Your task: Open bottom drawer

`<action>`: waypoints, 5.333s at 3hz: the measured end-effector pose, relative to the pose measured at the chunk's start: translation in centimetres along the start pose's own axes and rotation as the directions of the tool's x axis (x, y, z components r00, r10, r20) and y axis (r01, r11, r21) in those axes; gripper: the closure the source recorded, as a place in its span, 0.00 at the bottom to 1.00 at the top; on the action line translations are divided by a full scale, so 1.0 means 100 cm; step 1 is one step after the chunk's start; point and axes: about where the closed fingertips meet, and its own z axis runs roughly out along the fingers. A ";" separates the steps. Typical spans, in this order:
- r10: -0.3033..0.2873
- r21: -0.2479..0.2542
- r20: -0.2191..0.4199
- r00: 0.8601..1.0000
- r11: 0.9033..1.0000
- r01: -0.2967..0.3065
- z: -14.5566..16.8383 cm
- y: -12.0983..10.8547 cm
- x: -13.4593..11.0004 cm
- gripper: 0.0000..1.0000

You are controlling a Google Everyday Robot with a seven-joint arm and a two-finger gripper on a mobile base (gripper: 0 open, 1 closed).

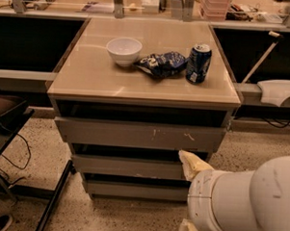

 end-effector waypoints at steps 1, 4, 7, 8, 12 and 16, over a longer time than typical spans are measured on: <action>0.010 0.032 0.005 1.000 0.999 -0.011 0.018 -0.010 0.012 0.00; 0.085 0.241 -0.020 0.996 0.967 -0.078 0.091 -0.130 0.144 0.00; 0.067 0.180 -0.062 0.996 0.982 -0.055 0.187 -0.111 0.162 0.00; 0.182 0.143 -0.036 0.983 0.974 -0.175 0.256 -0.113 0.199 0.00; 0.393 -0.013 -0.016 0.920 0.920 -0.393 0.339 -0.051 0.279 0.00; 0.575 -0.190 0.042 0.817 0.807 -0.559 0.411 -0.002 0.365 0.00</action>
Offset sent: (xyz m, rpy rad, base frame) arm 0.1926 -0.1292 -0.1087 0.0795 -0.2115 -0.2193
